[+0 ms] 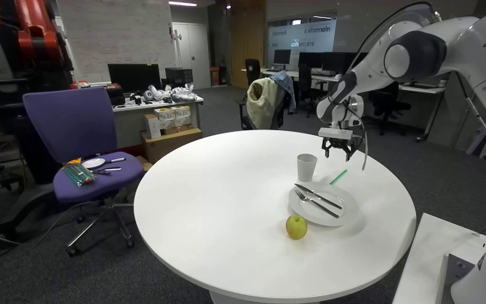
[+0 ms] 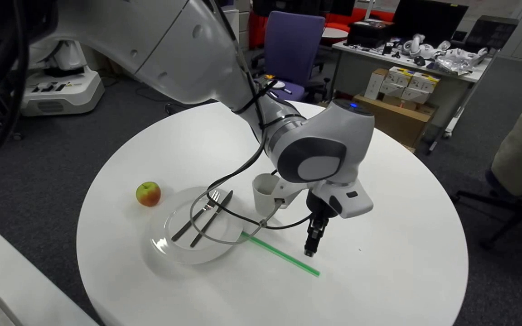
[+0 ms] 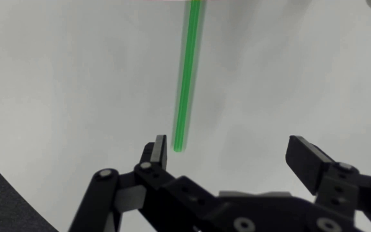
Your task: Remove the green straw from the white mug and put it on the table
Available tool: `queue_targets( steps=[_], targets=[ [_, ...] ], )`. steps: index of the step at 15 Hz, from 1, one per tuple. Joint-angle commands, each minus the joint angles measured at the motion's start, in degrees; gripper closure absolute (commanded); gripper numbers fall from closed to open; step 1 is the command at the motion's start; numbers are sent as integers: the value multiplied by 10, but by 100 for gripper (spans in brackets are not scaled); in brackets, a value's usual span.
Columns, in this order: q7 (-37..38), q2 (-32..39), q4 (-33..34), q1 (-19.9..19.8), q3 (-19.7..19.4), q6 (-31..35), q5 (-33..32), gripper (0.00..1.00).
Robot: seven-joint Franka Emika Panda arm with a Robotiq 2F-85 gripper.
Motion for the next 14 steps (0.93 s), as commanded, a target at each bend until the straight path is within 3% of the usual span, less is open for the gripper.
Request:
queue_targets(
  steps=[1, 9, 10, 14],
  targets=[
    [-2, 14, -2, -6, 1, -6, 5, 0],
    [2, 68, -2, 4, -10, 18, -6, 0],
    [3, 70, -3, 5, -12, 19, -6, 19],
    [6, 73, -1, 7, -19, 22, -10, 51]
  ],
)
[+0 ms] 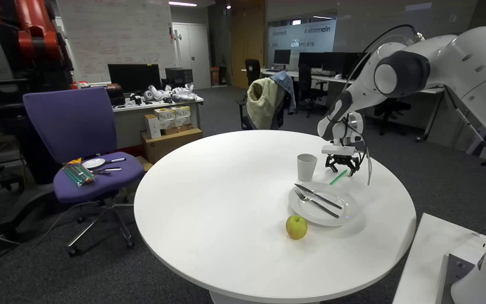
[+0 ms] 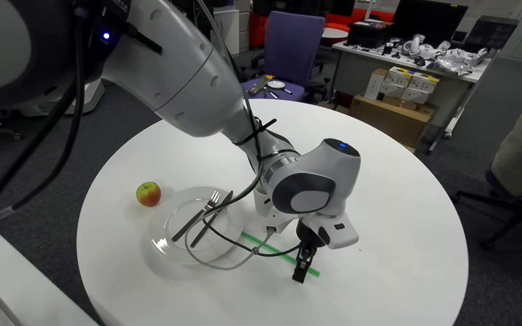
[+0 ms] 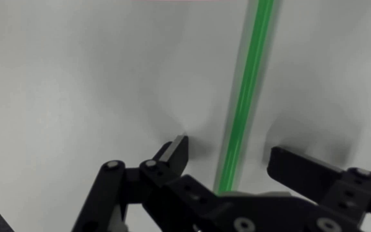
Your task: Remove the green straw from the white mug and put it on the table
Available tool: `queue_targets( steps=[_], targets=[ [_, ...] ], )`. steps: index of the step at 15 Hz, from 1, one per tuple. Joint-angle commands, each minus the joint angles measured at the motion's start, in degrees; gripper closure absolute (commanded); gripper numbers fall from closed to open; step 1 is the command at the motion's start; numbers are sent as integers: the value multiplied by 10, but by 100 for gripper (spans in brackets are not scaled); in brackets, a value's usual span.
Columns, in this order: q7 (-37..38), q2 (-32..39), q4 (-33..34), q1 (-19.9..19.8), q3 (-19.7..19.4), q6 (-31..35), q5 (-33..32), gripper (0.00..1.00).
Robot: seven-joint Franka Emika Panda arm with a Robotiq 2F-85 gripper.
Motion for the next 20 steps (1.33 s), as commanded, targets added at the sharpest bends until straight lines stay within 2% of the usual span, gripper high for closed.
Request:
queue_targets(
  steps=[1, 5, 7, 9, 14, 17, 18, 19, 20],
  targets=[
    [6, 5, -2, 6, -11, 17, -6, 58],
    [6, 2, -5, 13, -20, 34, -15, 89],
    [-23, 7, 6, 21, -26, 28, -50, 100],
    [-51, 17, 31, 23, -30, 8, -90, 100],
    [-108, 68, 110, 27, -51, 8, -170, 100],
    [-121, 96, 149, 26, -61, 13, -193, 100],
    [-122, 101, 156, 25, -61, 11, -194, 75],
    [-129, 104, 162, 21, -56, 14, -190, 74],
    [-131, 103, 162, 18, -51, 16, -184, 68]
  ],
)
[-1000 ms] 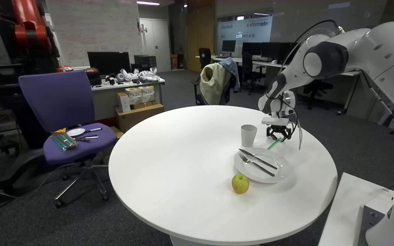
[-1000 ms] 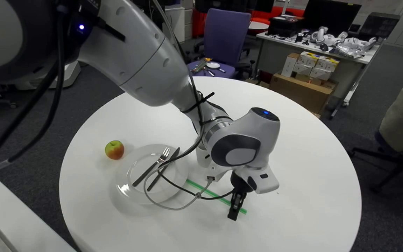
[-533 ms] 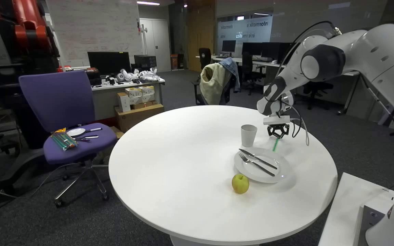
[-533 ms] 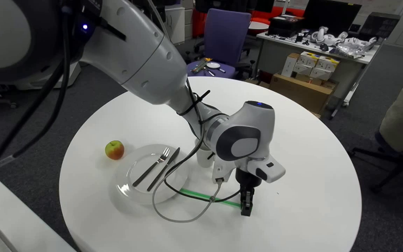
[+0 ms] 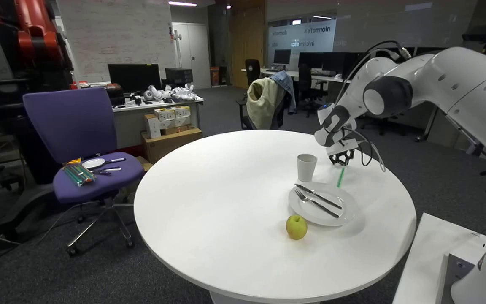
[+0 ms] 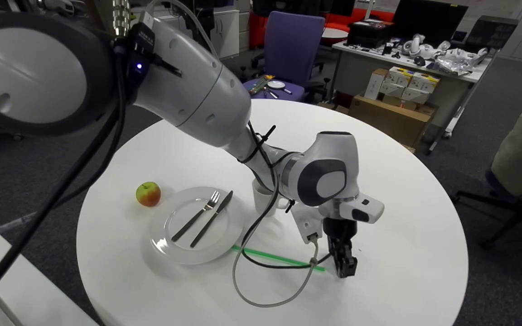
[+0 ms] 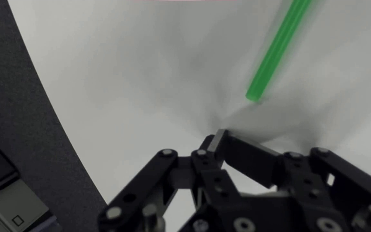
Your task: Remove the green straw from the white mug and put it on the table
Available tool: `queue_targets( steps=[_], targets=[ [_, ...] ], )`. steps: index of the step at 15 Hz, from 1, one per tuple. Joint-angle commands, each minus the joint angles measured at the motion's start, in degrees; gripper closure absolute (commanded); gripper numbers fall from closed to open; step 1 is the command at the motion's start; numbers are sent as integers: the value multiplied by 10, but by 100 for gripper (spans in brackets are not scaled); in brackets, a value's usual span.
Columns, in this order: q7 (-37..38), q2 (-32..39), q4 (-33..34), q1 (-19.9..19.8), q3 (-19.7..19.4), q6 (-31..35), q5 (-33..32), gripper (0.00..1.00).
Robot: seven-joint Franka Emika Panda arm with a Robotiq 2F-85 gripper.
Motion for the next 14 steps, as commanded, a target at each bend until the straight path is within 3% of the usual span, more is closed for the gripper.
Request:
queue_targets(
  steps=[1, 3, 9, 14],
  targets=[
    [-18, 2, 18, -10, 9, 3, 15, 58],
    [-14, -25, 0, -30, 39, 3, 67, 43],
    [-24, -97, -68, -69, 71, 0, 190, 1],
    [-85, -178, -171, -113, 114, 58, 301, 0]
  ],
)
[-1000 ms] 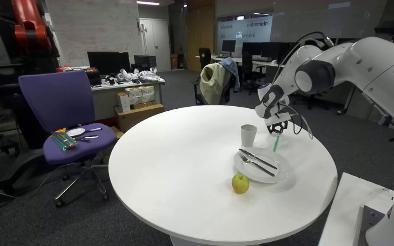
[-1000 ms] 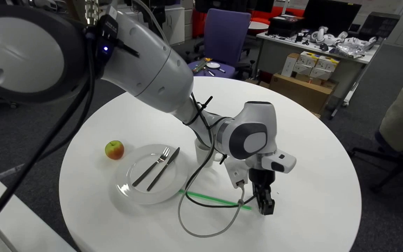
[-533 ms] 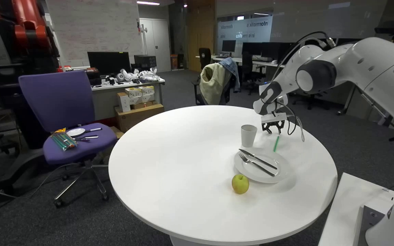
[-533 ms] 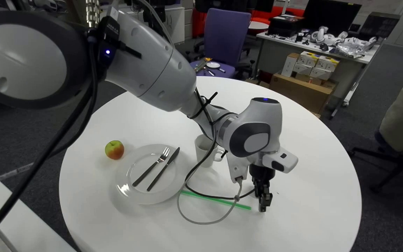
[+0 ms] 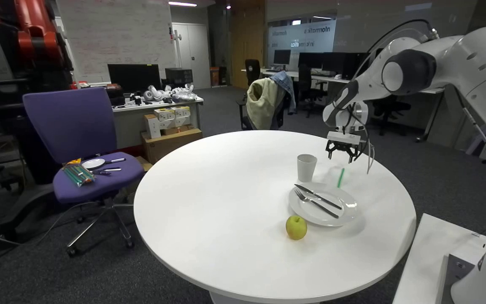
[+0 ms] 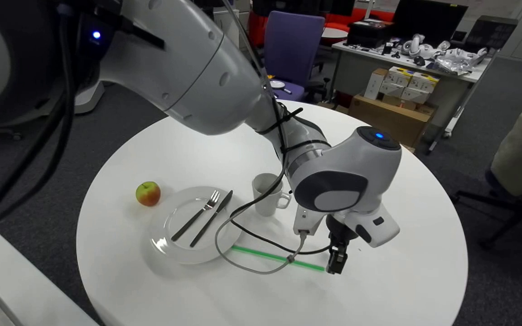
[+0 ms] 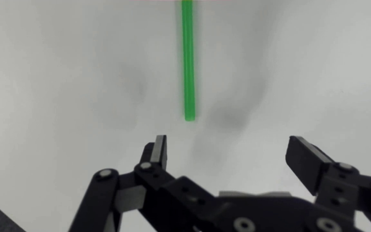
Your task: Remove the green straw from the white mug and put it on the table
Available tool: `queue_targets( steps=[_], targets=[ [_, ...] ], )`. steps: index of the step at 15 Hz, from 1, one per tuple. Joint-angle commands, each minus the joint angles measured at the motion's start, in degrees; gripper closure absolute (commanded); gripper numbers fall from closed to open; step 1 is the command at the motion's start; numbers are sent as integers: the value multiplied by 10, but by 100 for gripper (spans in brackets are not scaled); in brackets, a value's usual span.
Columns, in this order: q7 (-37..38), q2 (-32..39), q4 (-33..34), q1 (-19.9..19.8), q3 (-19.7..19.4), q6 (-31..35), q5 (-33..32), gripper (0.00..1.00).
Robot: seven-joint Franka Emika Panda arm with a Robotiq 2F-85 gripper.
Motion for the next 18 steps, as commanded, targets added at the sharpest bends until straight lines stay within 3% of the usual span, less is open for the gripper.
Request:
queue_targets(
  steps=[1, 6, 14, 15, 18],
  targets=[
    [-76, -94, -116, -38, 47, 56, 70, 0],
    [-158, -137, -193, -45, 69, 82, 108, 0],
    [-136, -107, -205, 0, 46, 88, 71, 0],
    [-135, -104, -205, 2, 44, 90, 67, 25],
    [-131, -98, -203, 7, 37, 87, 58, 40]
  ],
)
